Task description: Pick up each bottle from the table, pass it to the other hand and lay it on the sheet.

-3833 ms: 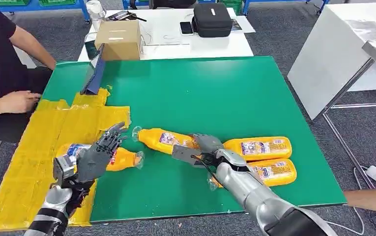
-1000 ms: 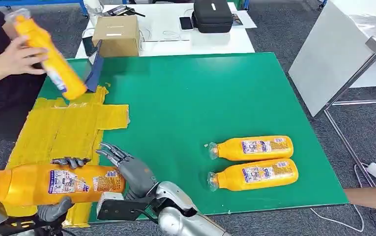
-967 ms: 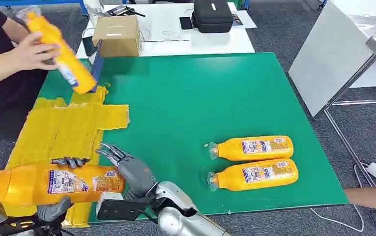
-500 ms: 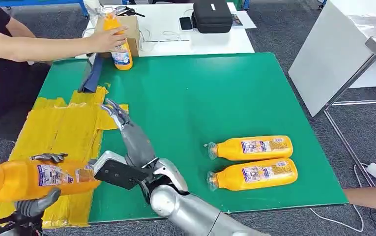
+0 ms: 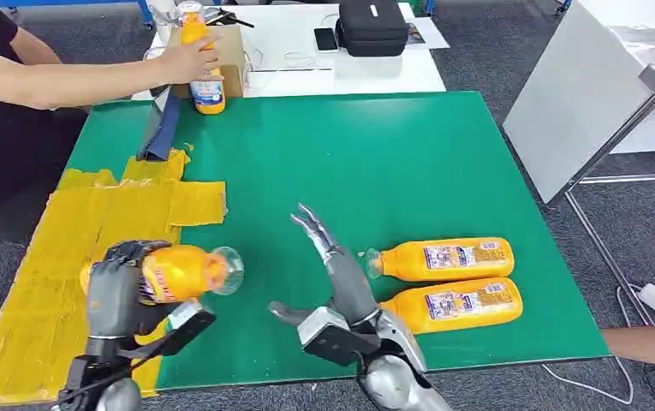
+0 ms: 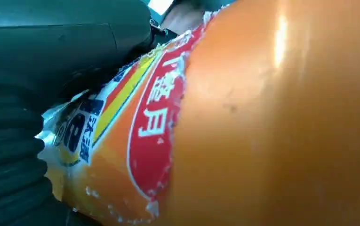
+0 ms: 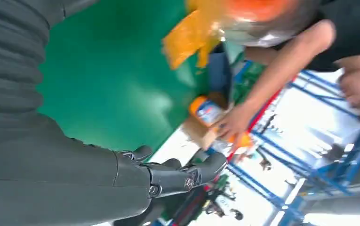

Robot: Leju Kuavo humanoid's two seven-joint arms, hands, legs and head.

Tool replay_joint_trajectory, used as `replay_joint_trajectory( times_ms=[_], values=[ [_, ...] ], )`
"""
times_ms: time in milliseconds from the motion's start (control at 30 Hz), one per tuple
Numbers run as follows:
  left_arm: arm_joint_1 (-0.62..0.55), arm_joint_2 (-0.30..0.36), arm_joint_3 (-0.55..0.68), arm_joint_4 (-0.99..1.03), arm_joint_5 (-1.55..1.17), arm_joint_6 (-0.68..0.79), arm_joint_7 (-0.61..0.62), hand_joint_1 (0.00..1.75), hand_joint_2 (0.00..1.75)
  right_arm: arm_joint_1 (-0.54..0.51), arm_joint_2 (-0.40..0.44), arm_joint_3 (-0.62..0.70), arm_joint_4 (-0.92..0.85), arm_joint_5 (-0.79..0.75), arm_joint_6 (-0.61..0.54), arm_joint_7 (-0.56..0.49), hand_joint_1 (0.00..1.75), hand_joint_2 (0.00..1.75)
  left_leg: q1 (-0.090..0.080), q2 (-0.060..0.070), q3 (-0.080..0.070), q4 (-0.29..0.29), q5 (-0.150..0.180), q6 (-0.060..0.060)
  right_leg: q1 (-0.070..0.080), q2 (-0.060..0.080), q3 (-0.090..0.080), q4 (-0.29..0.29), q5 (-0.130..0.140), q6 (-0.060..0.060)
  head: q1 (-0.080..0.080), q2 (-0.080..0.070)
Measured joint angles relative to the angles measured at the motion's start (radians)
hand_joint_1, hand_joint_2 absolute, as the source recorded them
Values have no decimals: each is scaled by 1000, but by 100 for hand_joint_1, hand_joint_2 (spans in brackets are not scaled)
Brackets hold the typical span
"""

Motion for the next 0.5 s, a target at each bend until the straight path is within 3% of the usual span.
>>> replay_joint_trajectory(
  times_ms=[200,500],
  values=[
    [-57,142,-164,224,-100,-80,265,175,175,23,-79,-41,-76,13,26,29,0,175,0,4,2,0,0,-1,1,6,-3,2,-1,-1,0,0],
    [-118,233,-267,366,-103,-100,298,175,175,29,-128,-59,-117,13,27,35,0,175,2,4,2,0,1,-1,1,6,-1,4,-1,-1,0,0]
  ],
)
